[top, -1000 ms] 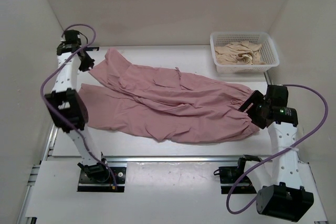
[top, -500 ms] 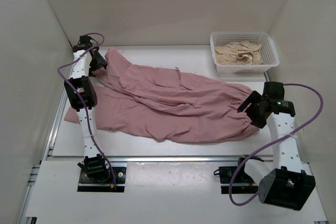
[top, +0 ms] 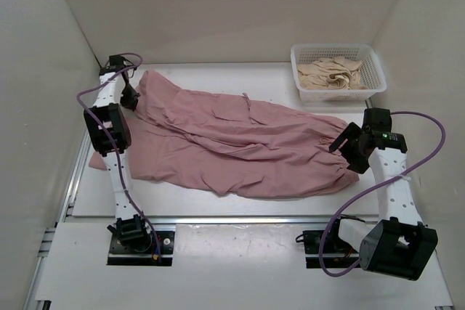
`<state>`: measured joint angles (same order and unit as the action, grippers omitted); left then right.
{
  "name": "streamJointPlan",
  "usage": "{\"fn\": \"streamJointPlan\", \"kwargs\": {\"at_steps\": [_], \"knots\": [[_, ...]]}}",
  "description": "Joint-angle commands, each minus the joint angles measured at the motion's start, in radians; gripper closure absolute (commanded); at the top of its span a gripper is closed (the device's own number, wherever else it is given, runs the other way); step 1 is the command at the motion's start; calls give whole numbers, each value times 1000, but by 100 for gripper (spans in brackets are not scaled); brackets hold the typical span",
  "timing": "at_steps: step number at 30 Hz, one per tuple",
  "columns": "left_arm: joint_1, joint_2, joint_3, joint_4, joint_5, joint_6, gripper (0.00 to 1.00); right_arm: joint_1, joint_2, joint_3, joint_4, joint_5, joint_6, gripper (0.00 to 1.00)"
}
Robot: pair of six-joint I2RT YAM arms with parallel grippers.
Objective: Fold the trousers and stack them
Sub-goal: Flatten the trousers out
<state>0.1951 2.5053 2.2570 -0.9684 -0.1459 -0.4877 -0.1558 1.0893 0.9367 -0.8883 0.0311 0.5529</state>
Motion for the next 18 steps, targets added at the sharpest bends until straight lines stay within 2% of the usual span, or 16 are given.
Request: {"fn": "streamJointPlan", "kwargs": {"at_steps": [1,3,6,7,9,10,11,16,18], "knots": [[46,-204,-89,-1,-130,-29,90,-2,0,33,28,6,-16,19],[58,-263,-122,8,-130,-38,90,-2,0,24,37,6,-16,19],[70,-272,-131,8,-130,-38,90,-2,0,24,37,-5,-27,19],[81,-257,-116,8,-95,-28,81,-2,0,24,37,-16,-27,19],[81,-228,-88,-1,-63,-28,53,-2,0,24,37,-16,-37,19],[81,-218,-70,-13,-54,-28,31,-2,0,24,37,-16,-38,19],[81,-218,-38,-26,-44,-28,0,-2,0,34,37,-16,-38,19],[81,-293,-34,-73,-44,-18,0,-2,-43,34,3,-26,-47,19],[81,-357,-129,-87,-63,-18,0,-2,-71,34,-6,-39,-47,19]]}}
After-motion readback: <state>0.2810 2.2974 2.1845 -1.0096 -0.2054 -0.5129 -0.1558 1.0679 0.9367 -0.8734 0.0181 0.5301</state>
